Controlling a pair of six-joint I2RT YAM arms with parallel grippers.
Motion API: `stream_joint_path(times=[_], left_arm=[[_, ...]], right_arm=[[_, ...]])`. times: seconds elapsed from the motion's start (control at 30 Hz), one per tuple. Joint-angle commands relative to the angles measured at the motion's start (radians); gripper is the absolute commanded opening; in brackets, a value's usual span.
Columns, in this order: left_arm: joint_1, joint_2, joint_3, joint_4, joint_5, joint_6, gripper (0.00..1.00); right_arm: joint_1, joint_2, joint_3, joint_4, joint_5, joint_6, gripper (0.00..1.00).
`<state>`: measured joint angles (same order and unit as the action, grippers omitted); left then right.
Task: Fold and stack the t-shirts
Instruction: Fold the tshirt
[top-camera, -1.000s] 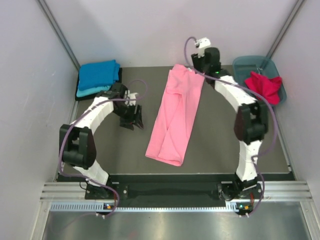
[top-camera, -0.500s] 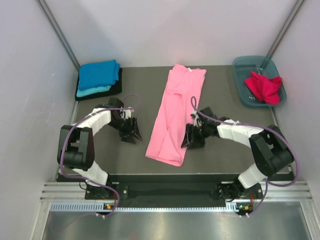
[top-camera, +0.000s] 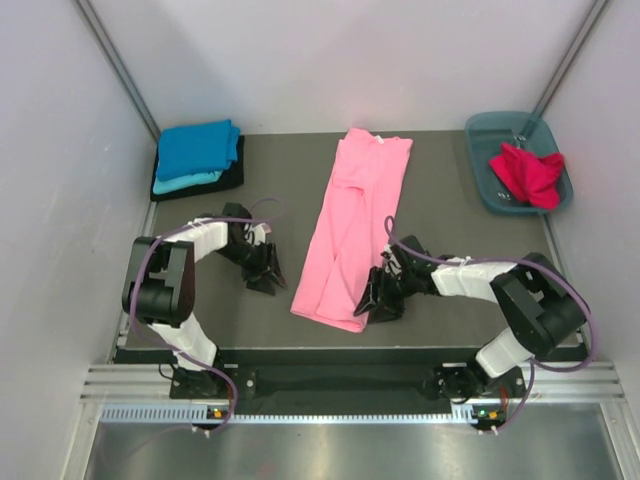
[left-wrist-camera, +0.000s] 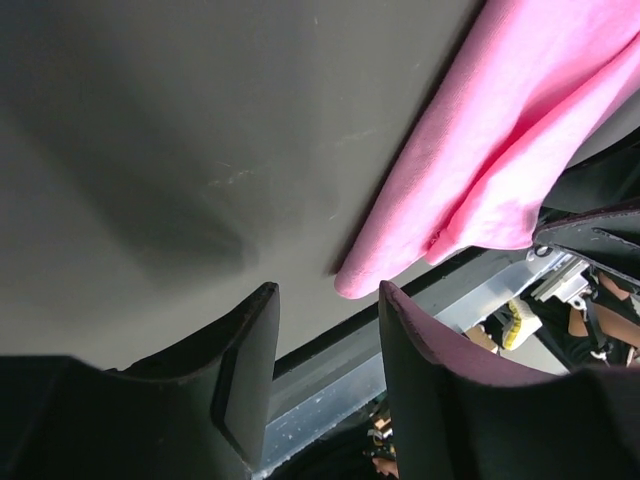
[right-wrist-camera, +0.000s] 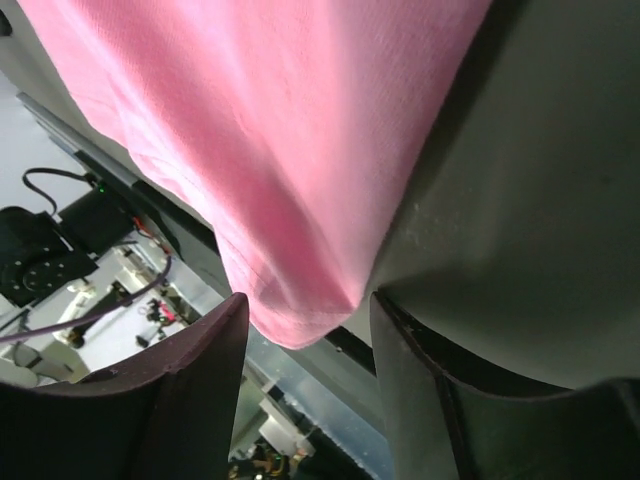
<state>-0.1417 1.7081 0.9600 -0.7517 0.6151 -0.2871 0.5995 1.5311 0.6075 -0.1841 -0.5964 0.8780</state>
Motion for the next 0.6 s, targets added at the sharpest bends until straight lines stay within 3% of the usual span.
stream_joint_path(times=[0.0,0.2,0.57], left_arm=[[-0.010,0.013,0.003,0.029,0.037,-0.004,0.49],[-0.039,0.028,-0.014,0.048,0.063,-0.015,0.48],[-0.064,0.054,-0.012,0.041,0.087,-0.021,0.46]], right_arm=[[0.006,0.057,0.001,0.055,0.058,0.035,0.53],[0.020,0.113,0.051,0.002,0.084,0.027,0.50],[0.022,0.008,0.029,-0.176,0.156,-0.020,0.57]])
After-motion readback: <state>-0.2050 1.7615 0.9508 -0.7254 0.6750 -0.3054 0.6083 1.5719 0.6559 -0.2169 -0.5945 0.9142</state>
